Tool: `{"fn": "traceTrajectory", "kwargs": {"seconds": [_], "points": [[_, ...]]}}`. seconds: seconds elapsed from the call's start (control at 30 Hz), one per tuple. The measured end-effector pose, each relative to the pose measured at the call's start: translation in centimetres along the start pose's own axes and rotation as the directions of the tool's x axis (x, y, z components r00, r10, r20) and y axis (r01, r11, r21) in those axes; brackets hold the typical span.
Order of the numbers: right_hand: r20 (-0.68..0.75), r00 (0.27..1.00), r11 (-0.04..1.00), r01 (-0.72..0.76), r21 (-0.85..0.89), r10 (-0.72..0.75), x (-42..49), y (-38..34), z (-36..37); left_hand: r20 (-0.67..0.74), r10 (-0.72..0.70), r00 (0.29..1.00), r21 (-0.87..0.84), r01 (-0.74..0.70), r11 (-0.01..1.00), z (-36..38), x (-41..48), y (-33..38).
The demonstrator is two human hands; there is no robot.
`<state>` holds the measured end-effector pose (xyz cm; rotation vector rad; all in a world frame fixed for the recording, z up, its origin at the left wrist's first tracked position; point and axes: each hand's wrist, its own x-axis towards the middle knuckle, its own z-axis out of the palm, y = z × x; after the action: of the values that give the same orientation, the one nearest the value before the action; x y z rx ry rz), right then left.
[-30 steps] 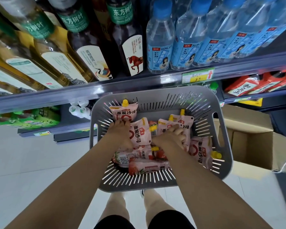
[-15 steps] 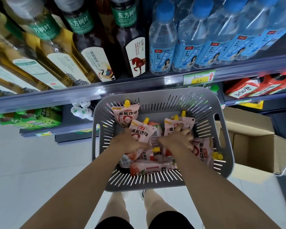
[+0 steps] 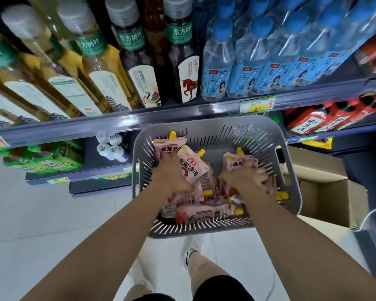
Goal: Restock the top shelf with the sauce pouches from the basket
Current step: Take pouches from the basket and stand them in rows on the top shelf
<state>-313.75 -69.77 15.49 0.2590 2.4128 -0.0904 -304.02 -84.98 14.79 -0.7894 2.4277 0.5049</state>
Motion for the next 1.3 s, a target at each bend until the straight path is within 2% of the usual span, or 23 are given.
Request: {"fn": "traceTrajectory", "kwargs": {"seconds": [0.13, 0.2, 0.3, 0.37, 0.5, 0.6, 0.8, 1.0, 1.17, 1.3], "points": [[-0.073, 0.997, 0.994, 0.019, 0.104, -0.011, -4.0, 0.4, -2.6, -0.138, 0.085, 0.987, -0.055, -0.093, 0.994, -3.2, -2.4, 0.2], [-0.124, 0.992, 0.986, 0.058, 0.156, -0.039, -7.0, 0.2, -3.4, -0.252, 0.139, 0.958, -0.041, -0.154, 0.987, -5.3, -4.3, -0.3], [-0.222, 0.971, 0.958, 0.144, 0.247, -0.088, -12.5, -0.1, -4.3, -0.454, 0.22, 0.863, 0.052, -0.221, 0.974, -8.7, -8.2, -2.5], [-0.297, 0.946, 0.937, 0.213, 0.278, -0.128, -16.6, -0.6, -4.5, -0.559, 0.236, 0.795, 0.042, -0.257, 0.965, -10.9, -11.0, -4.9], [-0.432, 0.879, 0.886, 0.352, 0.301, -0.202, -24.8, -2.7, -4.9, -0.731, 0.193, 0.654, -0.024, -0.308, 0.951, -15.3, -16.8, -10.6], [-0.546, 0.794, 0.817, 0.488, 0.309, -0.267, -30.8, -5.0, -5.0, -0.825, 0.109, 0.555, -0.105, -0.34, 0.934, -18.2, -20.8, -15.4], [-0.743, 0.555, 0.668, 0.717, 0.199, -0.374, -40.2, -10.1, -5.0, -0.915, -0.049, 0.401, -0.222, -0.397, 0.891, -22.7, -26.8, -23.0], [-0.828, 0.348, 0.459, 0.879, 0.127, -0.439, -46.3, -14.8, -7.1, -0.931, -0.164, 0.325, -0.309, -0.468, 0.828, -27.4, -29.4, -27.3], [-0.855, 0.257, 0.325, 0.939, 0.111, -0.451, -48.0, -18.8, -9.8, -0.938, -0.251, 0.241, -0.339, -0.478, 0.81, -32.4, -27.9, -28.9], [-0.869, 0.223, 0.223, 0.966, 0.135, -0.442, -47.5, -23.0, -12.1, -0.922, -0.338, 0.19, -0.387, -0.508, 0.77, -37.1, -24.7, -29.4]]}}
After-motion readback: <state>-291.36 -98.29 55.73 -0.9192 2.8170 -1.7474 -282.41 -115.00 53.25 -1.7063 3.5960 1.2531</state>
